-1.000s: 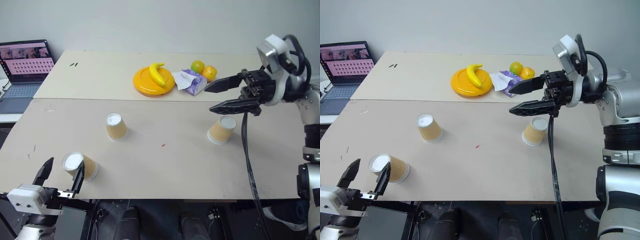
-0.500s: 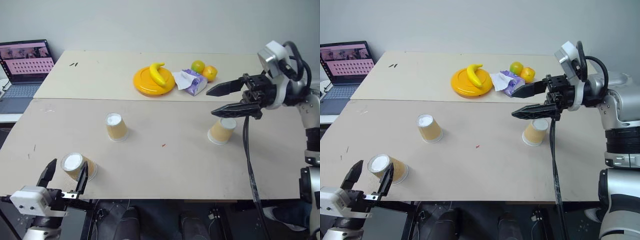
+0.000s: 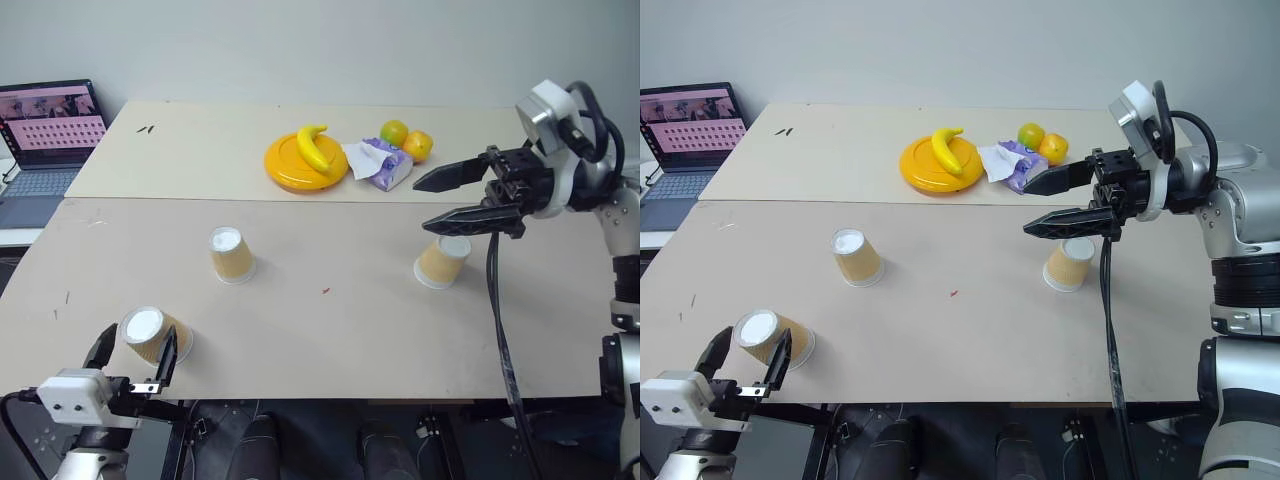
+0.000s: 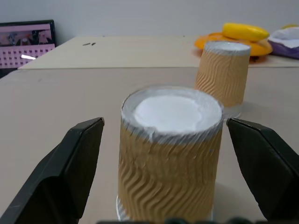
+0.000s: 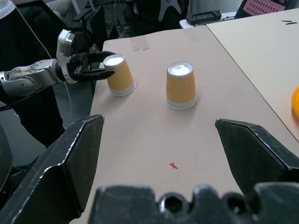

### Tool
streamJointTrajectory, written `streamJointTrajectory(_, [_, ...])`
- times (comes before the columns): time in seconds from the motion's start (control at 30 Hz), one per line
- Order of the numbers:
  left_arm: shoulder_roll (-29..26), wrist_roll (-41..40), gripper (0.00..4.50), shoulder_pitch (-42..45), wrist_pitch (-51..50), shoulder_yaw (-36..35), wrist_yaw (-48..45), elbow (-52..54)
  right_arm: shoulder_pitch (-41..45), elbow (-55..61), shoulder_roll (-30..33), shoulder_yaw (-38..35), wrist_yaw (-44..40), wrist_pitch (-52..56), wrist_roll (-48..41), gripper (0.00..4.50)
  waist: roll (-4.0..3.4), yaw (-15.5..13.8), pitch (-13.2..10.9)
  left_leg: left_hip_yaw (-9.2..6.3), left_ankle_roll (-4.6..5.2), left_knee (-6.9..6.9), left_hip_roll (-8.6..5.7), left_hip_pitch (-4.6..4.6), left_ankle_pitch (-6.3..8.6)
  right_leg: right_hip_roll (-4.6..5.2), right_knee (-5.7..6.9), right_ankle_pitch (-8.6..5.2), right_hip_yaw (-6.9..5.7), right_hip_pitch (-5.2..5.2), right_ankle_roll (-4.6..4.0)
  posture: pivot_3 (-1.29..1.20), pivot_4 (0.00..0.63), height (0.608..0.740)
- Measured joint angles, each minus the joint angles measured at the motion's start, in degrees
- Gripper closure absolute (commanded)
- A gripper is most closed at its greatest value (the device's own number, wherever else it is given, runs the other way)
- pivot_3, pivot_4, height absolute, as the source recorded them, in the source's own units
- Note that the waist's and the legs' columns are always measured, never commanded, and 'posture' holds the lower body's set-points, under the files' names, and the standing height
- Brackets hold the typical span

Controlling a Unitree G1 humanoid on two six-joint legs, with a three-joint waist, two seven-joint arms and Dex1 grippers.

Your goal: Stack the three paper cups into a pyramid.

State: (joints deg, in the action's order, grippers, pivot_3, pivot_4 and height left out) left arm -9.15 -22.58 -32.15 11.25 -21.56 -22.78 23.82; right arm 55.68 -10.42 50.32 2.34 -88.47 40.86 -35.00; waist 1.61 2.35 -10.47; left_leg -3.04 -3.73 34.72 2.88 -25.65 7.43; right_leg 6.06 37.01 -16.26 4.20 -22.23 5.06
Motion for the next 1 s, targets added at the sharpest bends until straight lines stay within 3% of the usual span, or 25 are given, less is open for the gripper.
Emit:
streamJointTrajectory(0.57, [-2.15, 4.48, 0.0, 7.12, -1.47, 2.32, 1.92, -2.27, -1.81, 3.85, 0.85, -1.56, 1.87, 2.16, -0.19, 0.02, -0.01, -0.21, 0.0, -0.01, -0.01, -0.01, 0.0, -0.02, 0.01, 0.0, 0.0, 0.11, -0.01, 0.0, 0.2, 0.0, 0.15, 0.732])
streamJointTrajectory(0.6, [-2.14, 4.43, 0.53, 7.51, -1.55, 2.32, 2.05, -2.23, -1.94, 3.99, 0.85, -1.6, 2.04, 2.16, -0.19, 0.0, 0.0, -0.23, 0.0, -0.01, -0.01, -0.01, 0.0, -0.02, 0.01, 0.0, 0.0, 0.12, -0.01, 0.0, 0.2, 0.0, 0.15, 0.732])
streamJointTrajectory(0.63, [-2.15, 4.39, 0.66, 7.72, -1.58, 2.32, 2.15, -1.98, -2.04, 4.2, 0.85, -1.64, 2.26, 2.16, -0.2, 0.0, 0.0, -0.23, 0.0, -0.01, -0.01, -0.01, -0.01, -0.03, 0.01, 0.0, -0.01, 0.12, -0.01, 0.0, 0.2, 0.0, 0.15, 0.732])
streamJointTrajectory(0.77, [-2.15, 4.26, 1.89, 7.66, -1.84, 2.4, 2.42, -1.69, -2.34, 4.22, 0.85, -1.93, 2.53, 2.16, -0.19, 0.0, -0.01, -0.19, 0.0, -0.01, -0.01, -0.05, 0.0, -0.03, 0.01, 0.0, -0.01, 0.11, -0.01, -0.01, 0.21, 0.0, 0.15, 0.732])
streamJointTrajectory(1.0, [-2.24, 4.24, 1.89, 8.04, -3.91, 2.9, 3.06, -0.29, -2.47, 4.23, 0.85, -2.75, 3.14, 2.16, -0.19, 0.0, 0.0, -0.24, 0.0, -0.01, -0.01, -0.02, -0.01, -0.02, 0.01, 0.0, -0.01, 0.11, -0.01, 0.01, 0.21, 0.0, 0.15, 0.732])
